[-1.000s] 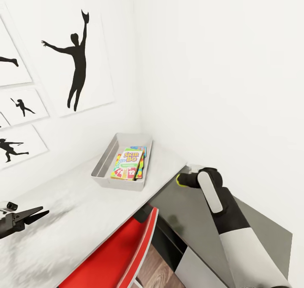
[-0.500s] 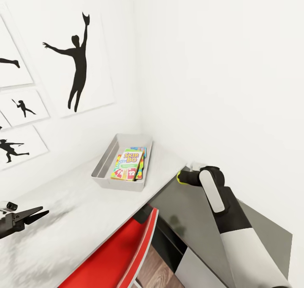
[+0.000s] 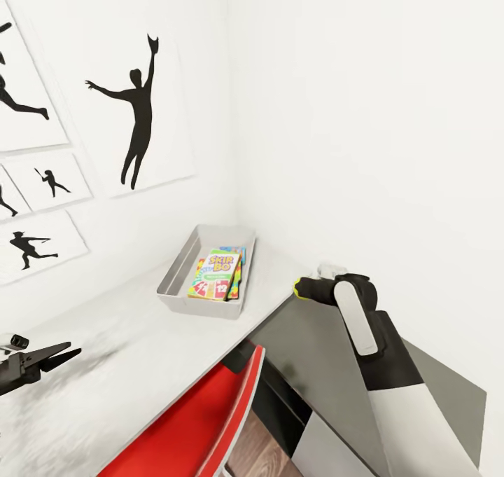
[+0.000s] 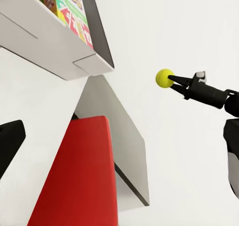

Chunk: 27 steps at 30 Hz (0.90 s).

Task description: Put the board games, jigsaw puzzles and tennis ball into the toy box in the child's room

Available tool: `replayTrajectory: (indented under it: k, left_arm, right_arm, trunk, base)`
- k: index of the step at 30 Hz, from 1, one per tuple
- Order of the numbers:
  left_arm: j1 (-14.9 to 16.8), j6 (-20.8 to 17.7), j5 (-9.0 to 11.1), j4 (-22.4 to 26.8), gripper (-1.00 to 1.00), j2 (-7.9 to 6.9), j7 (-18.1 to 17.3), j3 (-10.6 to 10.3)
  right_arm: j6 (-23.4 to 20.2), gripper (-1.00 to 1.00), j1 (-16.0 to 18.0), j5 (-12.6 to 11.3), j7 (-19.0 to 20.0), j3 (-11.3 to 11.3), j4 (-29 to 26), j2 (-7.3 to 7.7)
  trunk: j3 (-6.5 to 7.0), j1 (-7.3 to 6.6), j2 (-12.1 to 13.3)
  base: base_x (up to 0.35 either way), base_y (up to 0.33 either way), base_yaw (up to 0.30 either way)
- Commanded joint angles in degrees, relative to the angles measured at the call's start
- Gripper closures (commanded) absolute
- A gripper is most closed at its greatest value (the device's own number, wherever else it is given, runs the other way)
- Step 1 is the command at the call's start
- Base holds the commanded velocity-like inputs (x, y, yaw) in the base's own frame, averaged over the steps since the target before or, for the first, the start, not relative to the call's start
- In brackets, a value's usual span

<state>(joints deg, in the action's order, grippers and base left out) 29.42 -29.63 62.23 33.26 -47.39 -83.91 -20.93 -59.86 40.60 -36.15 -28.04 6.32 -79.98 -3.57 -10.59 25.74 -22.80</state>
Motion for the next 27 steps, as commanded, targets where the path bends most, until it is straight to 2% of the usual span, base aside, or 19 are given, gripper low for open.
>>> replayTrajectory:
  k: [1, 27]
  left_arm:
    - [0.11, -0.60, 0.44, -0.03, -1.00, -0.07, -0.19, -0.43]
    - [0.14, -1.10, 0.35, -1.22, -1.00, -0.25, -0.54, -0.43]
  right_arm:
    - [-0.14, 1.00, 0.05, -0.57, -0.62, 0.04, -0.34, -0.01]
    - [-0.14, 1.00, 0.09, -0.59, -0.61, 0.01, -1.67, -0.39]
  trunk:
    - [-0.03, 0.04, -0.12]
    - [2.39, 0.04, -0.12]
  base:
    - [-0.008, 0.000, 0.079]
    - [-0.001, 0.000, 0.140]
